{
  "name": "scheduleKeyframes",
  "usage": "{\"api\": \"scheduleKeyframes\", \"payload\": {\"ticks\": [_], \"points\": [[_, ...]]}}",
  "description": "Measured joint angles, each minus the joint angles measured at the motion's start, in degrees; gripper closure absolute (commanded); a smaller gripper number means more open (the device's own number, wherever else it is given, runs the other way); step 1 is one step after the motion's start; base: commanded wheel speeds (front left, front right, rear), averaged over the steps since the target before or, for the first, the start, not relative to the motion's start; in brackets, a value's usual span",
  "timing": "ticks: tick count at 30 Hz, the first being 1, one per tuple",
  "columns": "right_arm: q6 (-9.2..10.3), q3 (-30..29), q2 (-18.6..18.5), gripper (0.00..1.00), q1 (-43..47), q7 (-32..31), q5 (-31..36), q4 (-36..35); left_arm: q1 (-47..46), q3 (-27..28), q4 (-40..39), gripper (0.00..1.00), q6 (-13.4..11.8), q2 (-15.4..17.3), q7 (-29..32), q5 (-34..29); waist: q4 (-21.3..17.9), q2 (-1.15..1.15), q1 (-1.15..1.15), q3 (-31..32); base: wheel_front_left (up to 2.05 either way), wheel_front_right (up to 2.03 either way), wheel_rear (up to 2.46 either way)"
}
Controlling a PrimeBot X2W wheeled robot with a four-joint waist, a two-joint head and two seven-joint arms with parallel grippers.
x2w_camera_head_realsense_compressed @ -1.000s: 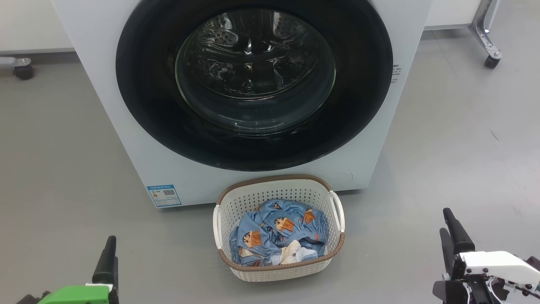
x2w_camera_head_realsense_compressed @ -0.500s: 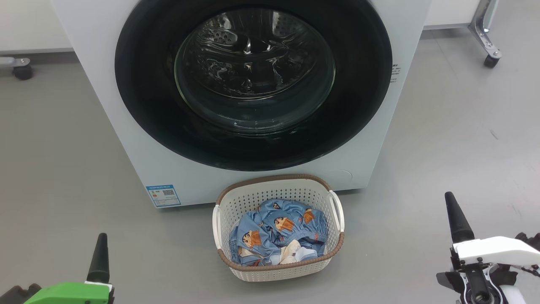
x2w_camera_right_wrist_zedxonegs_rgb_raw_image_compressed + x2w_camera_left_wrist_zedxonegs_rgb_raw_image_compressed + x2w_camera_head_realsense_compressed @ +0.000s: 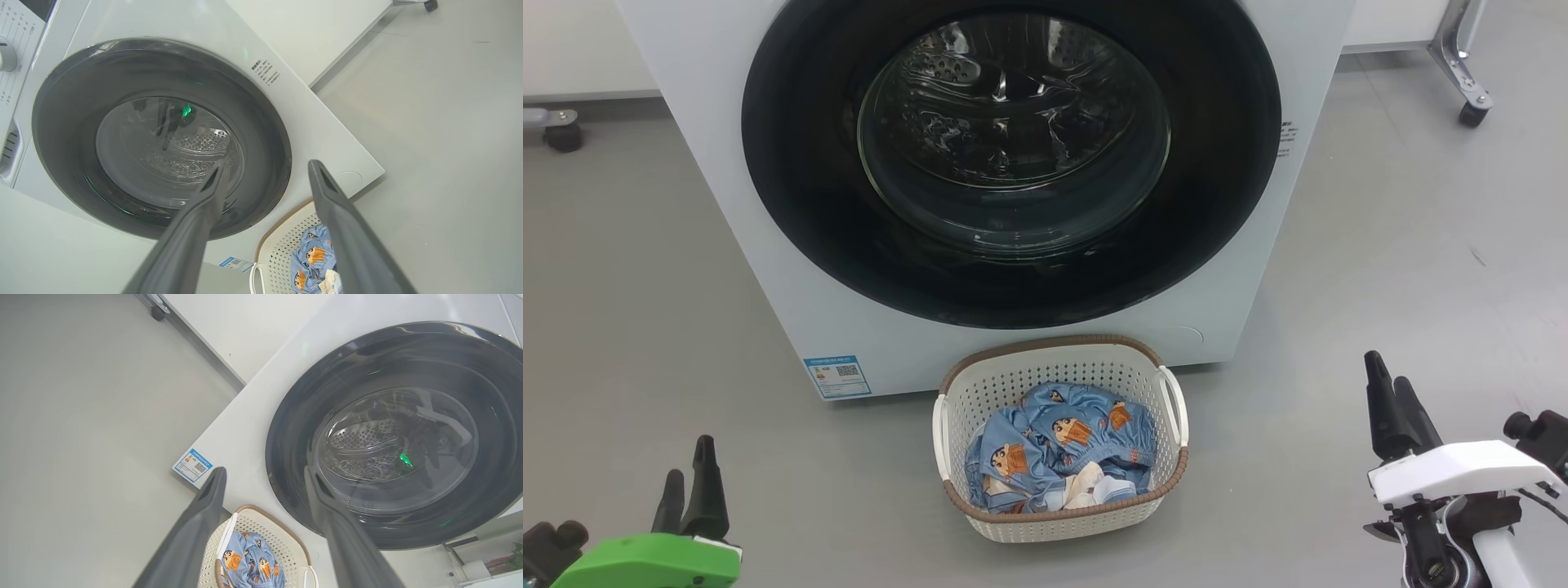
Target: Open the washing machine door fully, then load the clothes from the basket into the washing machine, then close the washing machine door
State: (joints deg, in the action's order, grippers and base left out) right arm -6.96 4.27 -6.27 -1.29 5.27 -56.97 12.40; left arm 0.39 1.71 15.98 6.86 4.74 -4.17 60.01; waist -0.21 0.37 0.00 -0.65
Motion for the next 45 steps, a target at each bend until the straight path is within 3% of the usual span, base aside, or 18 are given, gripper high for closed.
{"api": "scheduleKeyframes", "payload": {"ticks": [23, 45], "points": [[0.0, 4.0, -1.4, 0.0, -0.6, 4.2, 23.5, -0.9, 1.6, -1.8, -2.8, 0.0, -1.0, 1.8, -4.6, -26.2, -0.2, 0.0, 0.0, -0.5, 0.0, 0.0, 0.0], [-0.01, 4.5, -2.1, 0.0, -0.6, 8.1, 41.3, 0.7, 3.8, -0.5, -4.5, 0.0, -1.9, 1.8, -9.1, -45.4, -0.3, 0.0, 0.0, -1.0, 0.0, 0.0, 0.0]]}}
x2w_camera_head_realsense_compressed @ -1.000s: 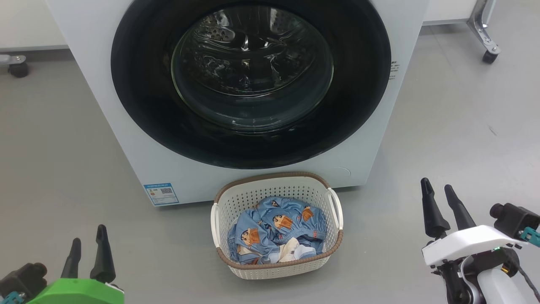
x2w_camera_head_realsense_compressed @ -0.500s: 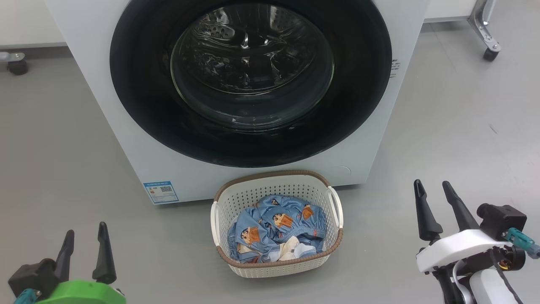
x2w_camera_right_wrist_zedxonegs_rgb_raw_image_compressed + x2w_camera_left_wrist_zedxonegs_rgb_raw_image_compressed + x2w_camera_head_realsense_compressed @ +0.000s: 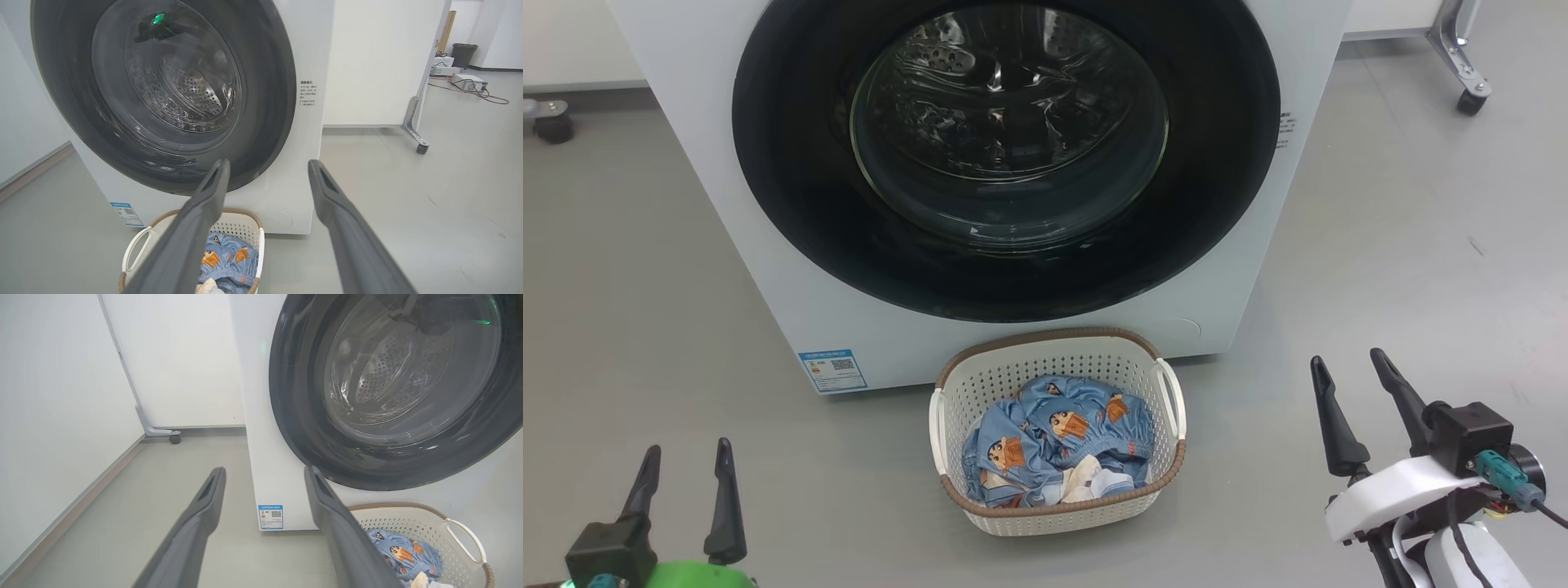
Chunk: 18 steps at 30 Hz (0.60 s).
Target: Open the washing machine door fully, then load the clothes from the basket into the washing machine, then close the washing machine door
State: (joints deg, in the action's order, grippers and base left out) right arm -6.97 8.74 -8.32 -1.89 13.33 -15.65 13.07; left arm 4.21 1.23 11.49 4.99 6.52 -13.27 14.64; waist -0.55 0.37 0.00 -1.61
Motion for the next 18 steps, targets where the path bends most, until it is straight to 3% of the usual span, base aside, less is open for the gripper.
{"api": "scheduleKeyframes", "payload": {"ticks": [6, 18], "points": [[0.0, -0.9, 0.1, 0.0, 0.1, 0.9, 4.2, 1.3, 0.5, 0.6, -0.7, 0.0, 0.0, 0.0, -1.2, -4.8, -0.1, 0.0, 0.0, -0.4, 0.0, 0.0, 0.0], [-0.01, -2.7, 0.9, 0.0, 0.1, 1.0, 4.7, 2.1, 0.5, 2.3, -0.7, 0.0, 0.0, -0.4, -1.2, -5.1, -0.5, 0.0, 0.0, -0.6, 0.0, 0.0, 0.0]]}}
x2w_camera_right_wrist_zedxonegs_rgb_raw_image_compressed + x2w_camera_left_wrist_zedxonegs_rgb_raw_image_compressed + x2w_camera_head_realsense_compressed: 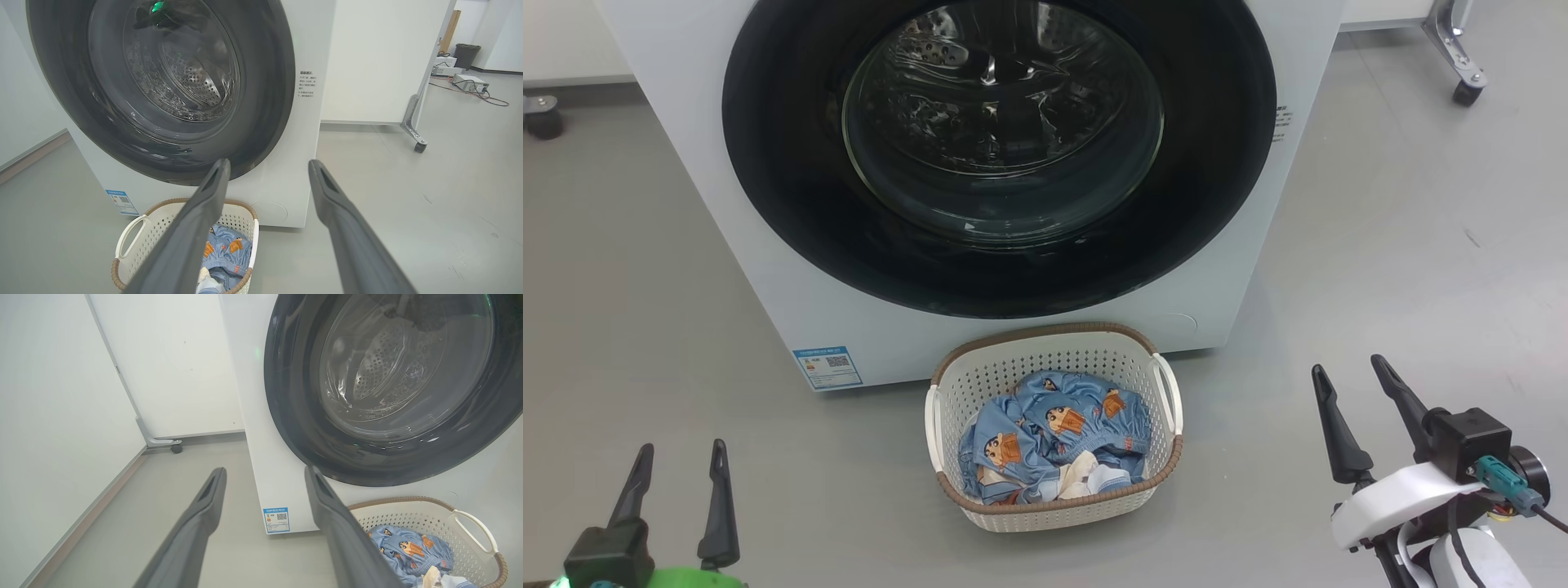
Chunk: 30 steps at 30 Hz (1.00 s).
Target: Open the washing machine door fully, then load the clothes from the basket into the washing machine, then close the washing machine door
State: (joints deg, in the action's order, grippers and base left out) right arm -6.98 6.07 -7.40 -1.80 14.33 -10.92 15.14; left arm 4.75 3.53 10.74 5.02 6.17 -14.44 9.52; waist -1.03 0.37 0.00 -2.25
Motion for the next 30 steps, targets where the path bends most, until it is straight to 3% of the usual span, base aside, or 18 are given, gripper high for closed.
{"api": "scheduleKeyframes", "payload": {"ticks": [16, 30], "points": [[-0.01, -0.7, 0.5, 0.0, 0.0, 0.0, 0.9, 0.1, 0.0, 1.7, 0.0, 0.0, 0.5, -1.1, 0.0, -0.5, 0.0, 0.0, 0.0, -0.1, 0.08, 0.08, -0.16], [-0.02, -1.0, 1.3, 0.0, 0.0, 0.0, 1.1, 0.1, 0.0, 2.5, -0.1, 0.0, 0.6, -1.3, 0.0, -1.0, -0.3, 0.0, 0.0, -0.5, 0.41, 0.41, -0.82]]}}
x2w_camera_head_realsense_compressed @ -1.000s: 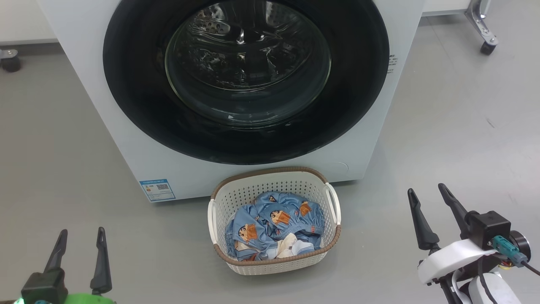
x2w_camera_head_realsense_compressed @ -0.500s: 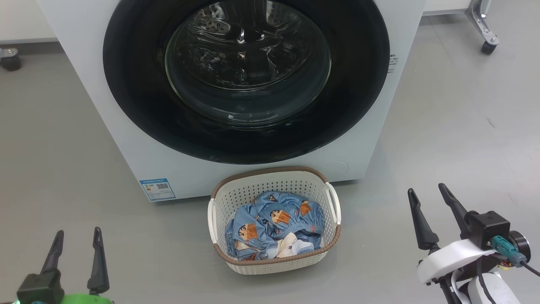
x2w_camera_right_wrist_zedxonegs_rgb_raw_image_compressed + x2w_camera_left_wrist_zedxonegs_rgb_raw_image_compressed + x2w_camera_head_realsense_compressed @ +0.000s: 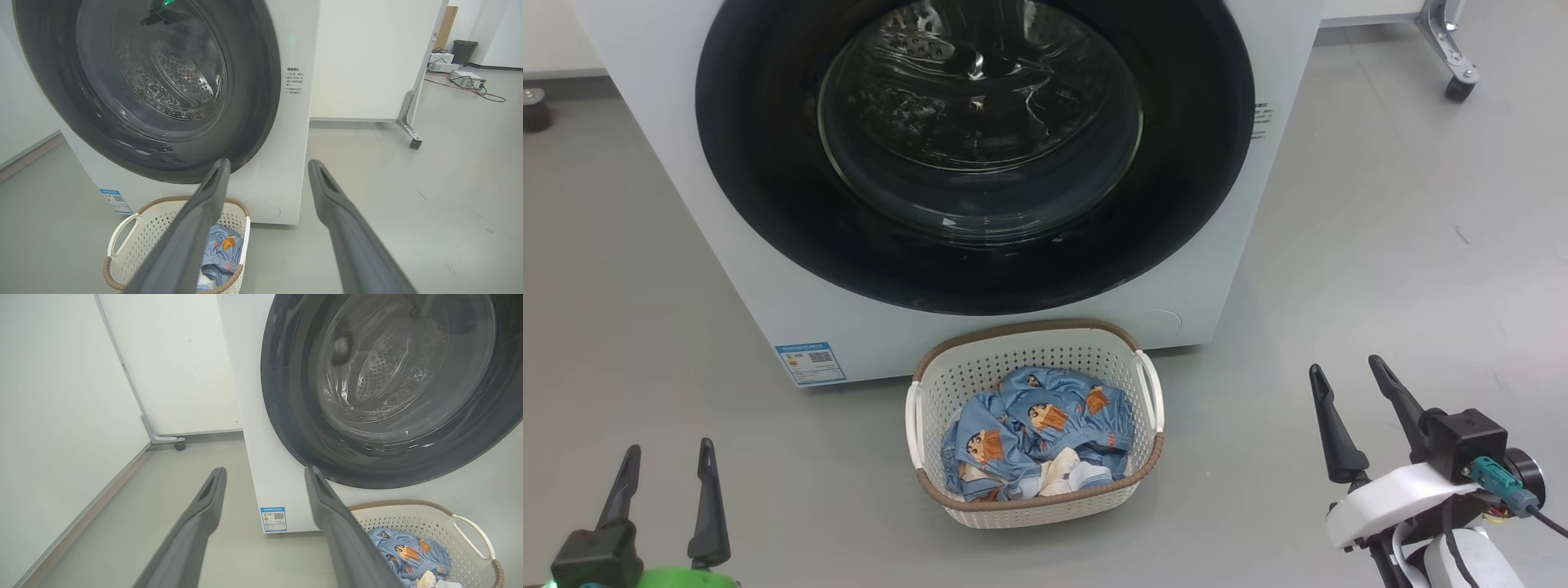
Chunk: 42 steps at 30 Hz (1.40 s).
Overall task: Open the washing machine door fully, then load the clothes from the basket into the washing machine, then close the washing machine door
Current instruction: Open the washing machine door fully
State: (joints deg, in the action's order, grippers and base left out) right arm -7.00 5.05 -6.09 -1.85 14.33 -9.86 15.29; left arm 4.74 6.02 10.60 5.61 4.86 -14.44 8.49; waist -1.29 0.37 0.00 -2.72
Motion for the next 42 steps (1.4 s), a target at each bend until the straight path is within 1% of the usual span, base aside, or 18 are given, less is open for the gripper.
{"api": "scheduleKeyframes", "payload": {"ticks": [2, 19, 24, 42], "points": [[0.0, -0.1, 0.1, 0.0, 0.0, 0.0, 0.0, 0.0, 0.0, 0.2, 0.0, 0.0, 0.4, -0.1, 0.0, -0.2, 0.0, 0.0, 0.0, -0.1, 0.62, 0.62, -1.25], [0.0, 0.1, 0.4, 0.0, 0.0, 0.0, 0.3, 0.1, -0.1, 1.5, -1.0, 0.0, 0.5, -0.9, 0.0, -0.1, -0.1, 0.0, 0.0, -0.5, 0.75, 0.75, -1.5], [0.0, 0.3, 0.4, 0.0, 0.0, 0.0, 0.3, 0.1, -0.1, 1.6, -1.2, 0.0, 0.9, -1.1, 0.0, -0.1, -0.2, 0.0, 0.0, -0.6, 0.62, 0.62, -1.23], [0.0, 0.7, 0.3, 0.0, 0.0, 0.1, 0.3, 0.2, -0.1, 2.3, -1.2, 0.0, 1.1, -1.7, 0.0, -0.1, -0.3, 0.0, 0.0, -0.7, 0.34, 0.34, -0.68]]}}
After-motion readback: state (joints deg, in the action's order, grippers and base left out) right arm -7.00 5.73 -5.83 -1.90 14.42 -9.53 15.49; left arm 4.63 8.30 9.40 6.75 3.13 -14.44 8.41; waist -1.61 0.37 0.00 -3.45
